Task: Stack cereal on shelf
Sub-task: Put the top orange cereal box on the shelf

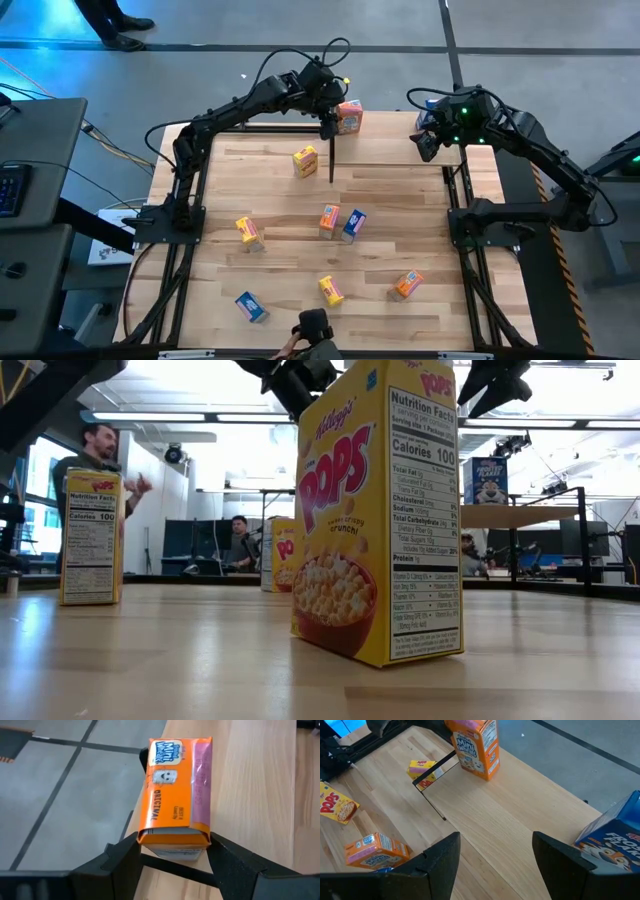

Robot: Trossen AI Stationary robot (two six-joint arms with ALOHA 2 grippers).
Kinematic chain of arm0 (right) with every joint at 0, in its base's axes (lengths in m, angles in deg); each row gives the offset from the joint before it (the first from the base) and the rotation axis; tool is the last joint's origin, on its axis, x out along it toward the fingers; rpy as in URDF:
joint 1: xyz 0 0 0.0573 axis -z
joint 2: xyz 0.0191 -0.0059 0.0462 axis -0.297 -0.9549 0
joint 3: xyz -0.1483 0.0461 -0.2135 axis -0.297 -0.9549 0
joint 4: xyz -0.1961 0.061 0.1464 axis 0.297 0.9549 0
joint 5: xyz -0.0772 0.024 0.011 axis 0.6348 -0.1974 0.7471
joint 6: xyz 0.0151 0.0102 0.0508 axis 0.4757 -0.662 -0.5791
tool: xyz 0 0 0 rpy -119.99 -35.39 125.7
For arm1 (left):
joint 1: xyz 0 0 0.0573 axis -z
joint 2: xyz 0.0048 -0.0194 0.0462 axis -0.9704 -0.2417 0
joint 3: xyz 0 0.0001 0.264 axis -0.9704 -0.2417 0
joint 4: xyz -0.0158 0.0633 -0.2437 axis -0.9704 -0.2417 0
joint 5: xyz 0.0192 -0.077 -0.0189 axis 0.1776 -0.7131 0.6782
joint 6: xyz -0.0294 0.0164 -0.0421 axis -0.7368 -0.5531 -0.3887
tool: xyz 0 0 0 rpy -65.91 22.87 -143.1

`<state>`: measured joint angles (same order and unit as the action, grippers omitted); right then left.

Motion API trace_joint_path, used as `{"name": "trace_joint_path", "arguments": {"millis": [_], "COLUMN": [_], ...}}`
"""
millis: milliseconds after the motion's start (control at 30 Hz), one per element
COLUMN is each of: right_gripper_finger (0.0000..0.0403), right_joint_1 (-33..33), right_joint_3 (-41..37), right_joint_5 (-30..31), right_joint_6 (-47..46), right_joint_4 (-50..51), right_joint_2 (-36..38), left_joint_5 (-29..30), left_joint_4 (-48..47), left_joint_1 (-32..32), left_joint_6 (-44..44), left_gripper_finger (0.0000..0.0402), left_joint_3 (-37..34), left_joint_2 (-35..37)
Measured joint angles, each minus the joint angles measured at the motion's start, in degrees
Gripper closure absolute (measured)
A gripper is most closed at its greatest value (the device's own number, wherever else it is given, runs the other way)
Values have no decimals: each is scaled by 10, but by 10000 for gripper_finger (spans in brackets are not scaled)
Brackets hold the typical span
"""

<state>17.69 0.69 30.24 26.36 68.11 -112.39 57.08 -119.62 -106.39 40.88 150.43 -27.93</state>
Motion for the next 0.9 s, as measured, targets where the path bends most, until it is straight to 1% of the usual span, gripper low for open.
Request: {"name": "trace_joint_path", "arguments": {"millis": [267, 400, 533, 900], "right_gripper_finger": [163, 163, 163, 163], "right_joint_1": [0, 0, 0, 0], "right_joint_3": [0, 0, 0, 0], "right_joint_5": [0, 0, 0, 0], "right_joint_6": [0, 0, 0, 0], "right_joint_4": [0, 0, 0, 0], "right_joint_2": [0, 0, 0, 0], "left_joint_5": [3, 5, 28, 35], "left_joint_4": [-4, -13, -21, -25], "left_joint_1": [-3, -8, -8, -1], "left_joint_6": [-31, -34, -23, -12], "left_gripper_finger": [183, 157, 135, 134], "left_joint_3": [0, 0, 0, 0], "left_joint_2": [0, 2, 10, 38]}}
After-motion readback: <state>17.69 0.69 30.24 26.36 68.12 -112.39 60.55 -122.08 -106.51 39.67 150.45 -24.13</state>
